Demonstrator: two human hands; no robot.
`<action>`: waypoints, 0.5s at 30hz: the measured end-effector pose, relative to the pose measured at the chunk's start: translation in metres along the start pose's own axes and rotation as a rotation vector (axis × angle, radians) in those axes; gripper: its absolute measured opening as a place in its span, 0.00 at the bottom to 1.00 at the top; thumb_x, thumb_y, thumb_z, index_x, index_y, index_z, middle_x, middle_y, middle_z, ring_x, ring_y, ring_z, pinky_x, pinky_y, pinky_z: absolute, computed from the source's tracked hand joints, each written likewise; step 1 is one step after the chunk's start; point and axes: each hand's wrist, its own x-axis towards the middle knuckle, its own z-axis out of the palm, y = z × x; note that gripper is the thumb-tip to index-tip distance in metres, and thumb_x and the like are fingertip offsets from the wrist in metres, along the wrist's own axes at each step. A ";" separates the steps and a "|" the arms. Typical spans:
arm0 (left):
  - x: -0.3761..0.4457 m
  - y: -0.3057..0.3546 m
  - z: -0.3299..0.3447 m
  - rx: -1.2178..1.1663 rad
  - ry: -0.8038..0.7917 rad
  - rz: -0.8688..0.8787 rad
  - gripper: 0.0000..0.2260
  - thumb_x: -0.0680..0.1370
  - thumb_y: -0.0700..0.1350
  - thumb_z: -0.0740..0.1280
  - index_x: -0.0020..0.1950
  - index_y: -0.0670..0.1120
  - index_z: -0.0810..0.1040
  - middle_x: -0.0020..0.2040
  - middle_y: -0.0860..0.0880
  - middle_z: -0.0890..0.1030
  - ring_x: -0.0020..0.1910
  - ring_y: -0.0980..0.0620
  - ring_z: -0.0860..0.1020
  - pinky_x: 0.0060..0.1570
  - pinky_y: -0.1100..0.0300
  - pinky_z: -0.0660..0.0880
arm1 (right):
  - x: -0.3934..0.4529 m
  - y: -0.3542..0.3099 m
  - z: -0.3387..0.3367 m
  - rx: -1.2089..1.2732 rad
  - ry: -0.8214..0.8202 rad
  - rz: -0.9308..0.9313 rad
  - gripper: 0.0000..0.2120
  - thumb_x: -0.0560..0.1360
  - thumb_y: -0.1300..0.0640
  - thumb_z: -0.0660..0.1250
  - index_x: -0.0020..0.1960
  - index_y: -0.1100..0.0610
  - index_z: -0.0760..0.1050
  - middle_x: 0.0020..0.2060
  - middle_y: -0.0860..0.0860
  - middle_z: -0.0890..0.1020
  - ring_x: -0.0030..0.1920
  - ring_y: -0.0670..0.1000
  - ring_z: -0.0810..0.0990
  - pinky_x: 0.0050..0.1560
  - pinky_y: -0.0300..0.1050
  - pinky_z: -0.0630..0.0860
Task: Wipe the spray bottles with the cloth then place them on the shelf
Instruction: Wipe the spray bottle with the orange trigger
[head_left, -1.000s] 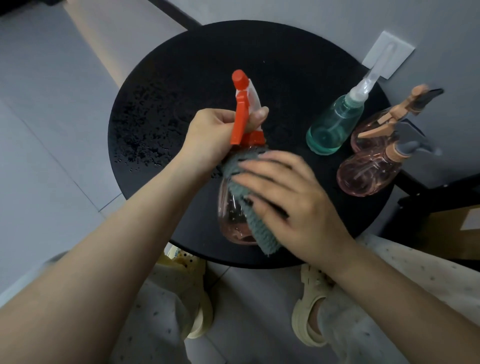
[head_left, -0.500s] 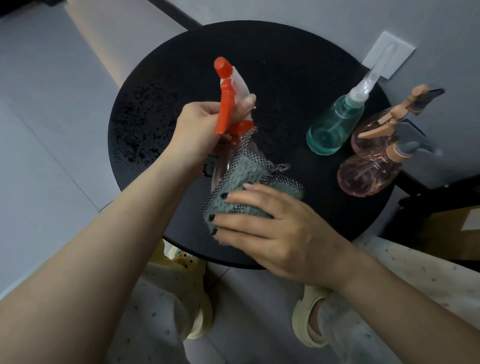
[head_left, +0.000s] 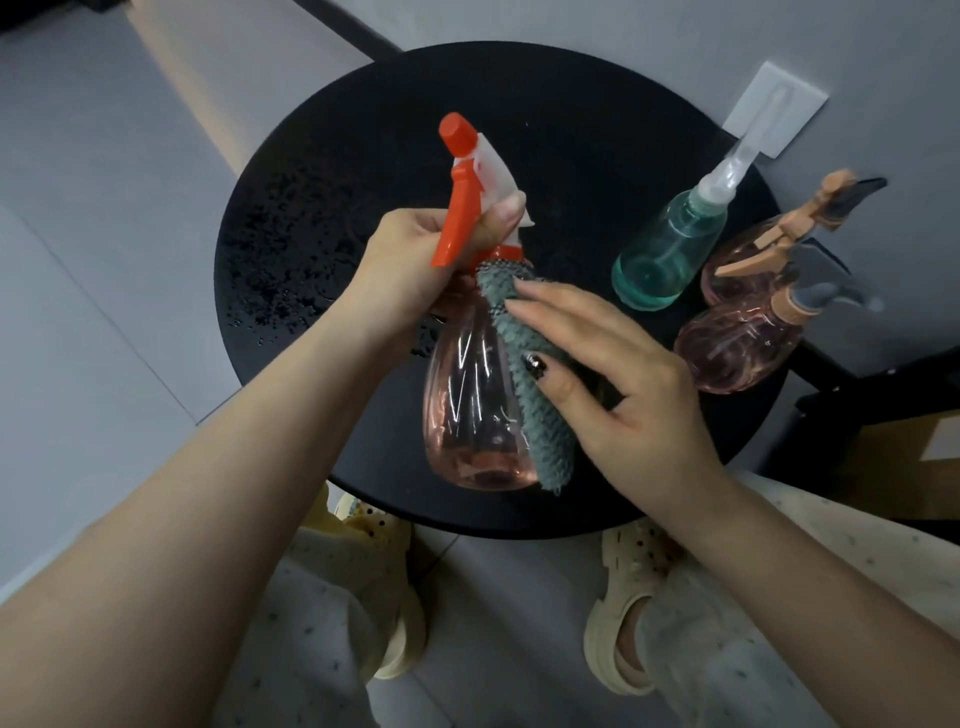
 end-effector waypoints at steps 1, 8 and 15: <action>0.000 0.000 -0.001 -0.013 0.014 0.005 0.20 0.69 0.57 0.73 0.41 0.39 0.82 0.39 0.42 0.84 0.38 0.48 0.82 0.42 0.59 0.78 | -0.002 -0.001 0.001 -0.046 -0.020 -0.056 0.16 0.77 0.62 0.63 0.65 0.59 0.73 0.64 0.51 0.74 0.68 0.52 0.69 0.70 0.46 0.65; 0.003 -0.001 -0.005 -0.025 0.111 -0.011 0.23 0.62 0.62 0.74 0.37 0.41 0.83 0.41 0.34 0.81 0.38 0.38 0.79 0.44 0.51 0.78 | -0.016 -0.004 0.011 -0.426 -0.270 -0.564 0.12 0.77 0.63 0.65 0.60 0.59 0.79 0.61 0.52 0.79 0.66 0.58 0.72 0.65 0.54 0.70; 0.002 0.000 -0.003 0.034 0.067 -0.014 0.15 0.68 0.58 0.74 0.26 0.50 0.81 0.29 0.51 0.79 0.29 0.55 0.77 0.31 0.64 0.73 | -0.011 -0.003 0.008 -0.273 -0.221 -0.413 0.12 0.77 0.65 0.65 0.60 0.61 0.78 0.61 0.54 0.79 0.66 0.57 0.72 0.65 0.52 0.70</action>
